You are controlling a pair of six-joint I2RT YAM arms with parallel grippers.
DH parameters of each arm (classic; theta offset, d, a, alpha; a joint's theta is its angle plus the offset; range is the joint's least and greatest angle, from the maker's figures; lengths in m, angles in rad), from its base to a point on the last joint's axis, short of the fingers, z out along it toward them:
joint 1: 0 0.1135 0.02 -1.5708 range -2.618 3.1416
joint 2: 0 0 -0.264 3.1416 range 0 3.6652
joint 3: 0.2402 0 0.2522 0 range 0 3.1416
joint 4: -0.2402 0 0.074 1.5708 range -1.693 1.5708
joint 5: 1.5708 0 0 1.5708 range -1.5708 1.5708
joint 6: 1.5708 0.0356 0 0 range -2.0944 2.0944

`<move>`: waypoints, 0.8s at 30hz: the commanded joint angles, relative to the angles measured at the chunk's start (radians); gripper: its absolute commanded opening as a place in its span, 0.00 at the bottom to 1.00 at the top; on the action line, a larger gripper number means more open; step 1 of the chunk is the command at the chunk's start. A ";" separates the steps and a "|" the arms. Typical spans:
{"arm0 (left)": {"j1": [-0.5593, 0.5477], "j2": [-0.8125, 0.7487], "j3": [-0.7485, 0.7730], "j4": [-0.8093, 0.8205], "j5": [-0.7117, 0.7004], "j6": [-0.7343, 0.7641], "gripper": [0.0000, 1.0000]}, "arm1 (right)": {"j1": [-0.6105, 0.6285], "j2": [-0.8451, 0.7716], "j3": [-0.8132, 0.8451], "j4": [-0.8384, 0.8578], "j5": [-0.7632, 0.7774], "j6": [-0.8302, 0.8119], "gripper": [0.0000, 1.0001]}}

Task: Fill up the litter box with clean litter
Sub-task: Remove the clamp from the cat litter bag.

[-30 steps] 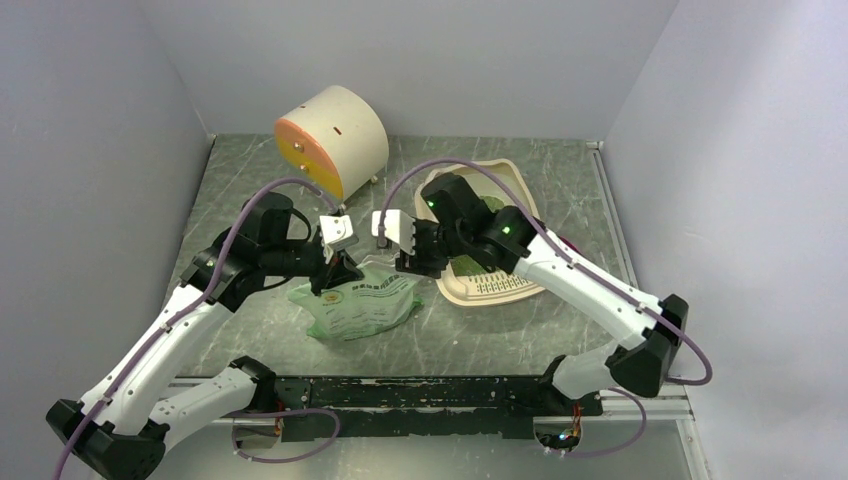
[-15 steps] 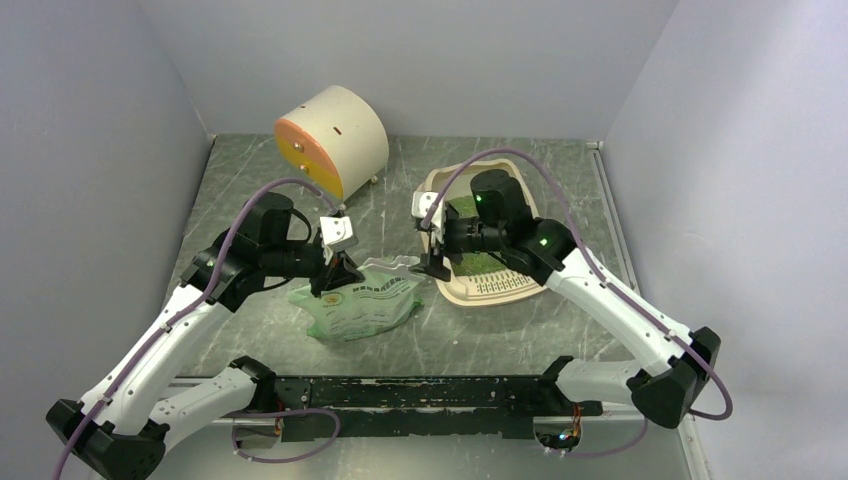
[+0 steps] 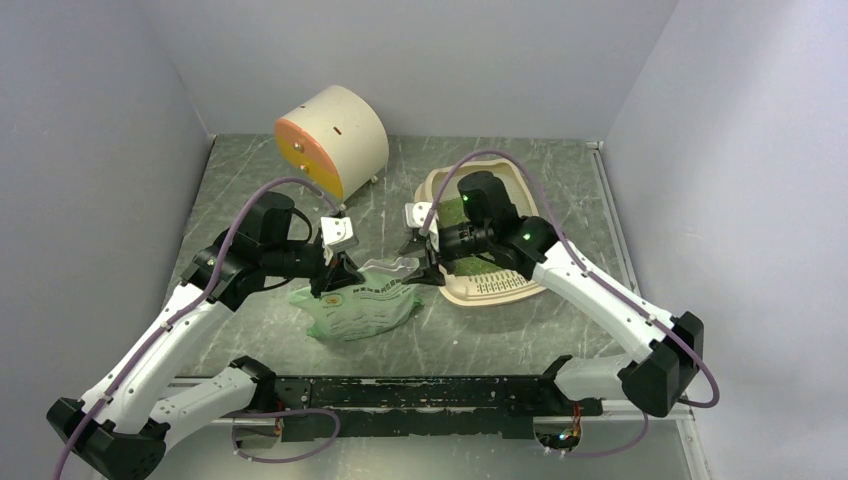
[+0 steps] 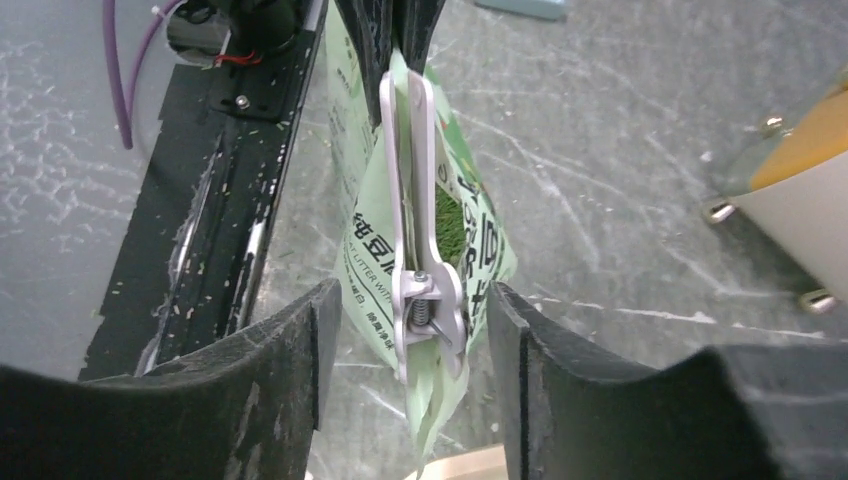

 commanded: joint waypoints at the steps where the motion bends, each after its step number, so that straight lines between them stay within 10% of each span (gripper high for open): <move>1: -0.008 -0.017 0.075 0.071 0.084 0.000 0.05 | -0.004 0.023 0.029 -0.027 -0.044 -0.015 0.55; 11: -0.008 -0.014 0.065 0.073 0.078 -0.005 0.05 | -0.031 0.011 0.051 -0.015 -0.033 0.019 0.00; 24: -0.008 -0.009 0.066 0.030 0.049 0.022 0.05 | -0.112 -0.094 0.043 0.121 -0.044 0.164 0.00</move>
